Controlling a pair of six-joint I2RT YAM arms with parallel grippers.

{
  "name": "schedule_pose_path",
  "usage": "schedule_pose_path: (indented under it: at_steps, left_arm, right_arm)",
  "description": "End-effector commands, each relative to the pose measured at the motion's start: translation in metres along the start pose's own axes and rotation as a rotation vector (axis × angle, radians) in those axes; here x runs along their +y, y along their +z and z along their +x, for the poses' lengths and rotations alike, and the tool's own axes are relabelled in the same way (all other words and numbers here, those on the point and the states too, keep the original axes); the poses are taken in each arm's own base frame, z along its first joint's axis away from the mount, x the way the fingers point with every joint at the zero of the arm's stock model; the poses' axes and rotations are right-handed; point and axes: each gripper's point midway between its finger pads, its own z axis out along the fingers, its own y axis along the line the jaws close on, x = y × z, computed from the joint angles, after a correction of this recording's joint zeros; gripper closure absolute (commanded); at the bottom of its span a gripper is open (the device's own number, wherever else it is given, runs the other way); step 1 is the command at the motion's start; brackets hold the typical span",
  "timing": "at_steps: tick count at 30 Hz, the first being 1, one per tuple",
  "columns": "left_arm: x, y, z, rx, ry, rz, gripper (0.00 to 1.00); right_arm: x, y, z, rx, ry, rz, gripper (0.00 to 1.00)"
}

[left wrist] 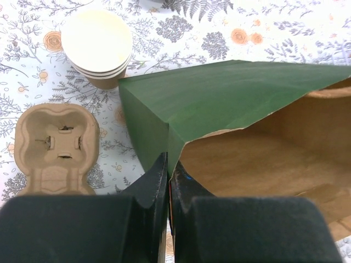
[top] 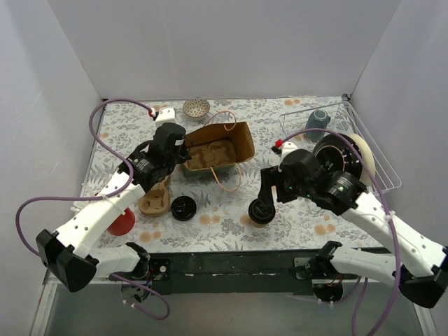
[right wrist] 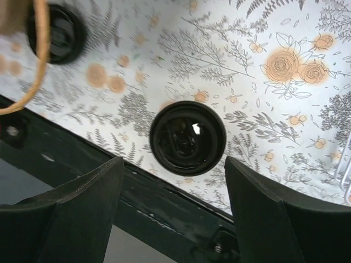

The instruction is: Pack the takeout coffee

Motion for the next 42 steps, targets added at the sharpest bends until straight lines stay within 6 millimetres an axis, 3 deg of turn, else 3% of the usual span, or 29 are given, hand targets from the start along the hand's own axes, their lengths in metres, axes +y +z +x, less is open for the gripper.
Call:
schedule_pose_path:
  at_steps: [1, 4, 15, 21, 26, 42]
  left_arm:
    - [0.006, -0.020, -0.012, -0.041, -0.039, 0.026, 1.00]
    - [0.007, -0.022, -0.007, -0.039, -0.032, 0.037, 1.00]
    - [0.010, -0.026, -0.004, -0.034, -0.033, 0.043, 1.00]
    - [0.012, -0.025, -0.006, -0.041, -0.028, 0.031, 1.00]
    - [0.012, -0.026, -0.007, -0.043, -0.023, 0.030, 1.00]
    - [0.014, -0.027, -0.005, -0.038, -0.032, 0.028, 1.00]
  right_arm:
    - [-0.012, 0.013, 0.014, 0.133, -0.139, 0.053, 0.18]
    - [-0.008, 0.024, 0.011, 0.136, -0.165, 0.038, 0.18]
    - [-0.003, 0.056, 0.037, 0.240, -0.202, -0.020, 0.20]
    - [0.000, 0.067, 0.036, 0.257, -0.204, -0.026, 0.23]
    - [-0.004, 0.070, 0.044, 0.300, -0.207, -0.011, 0.29]
    - [-0.007, 0.073, 0.063, 0.352, -0.197, 0.014, 0.26]
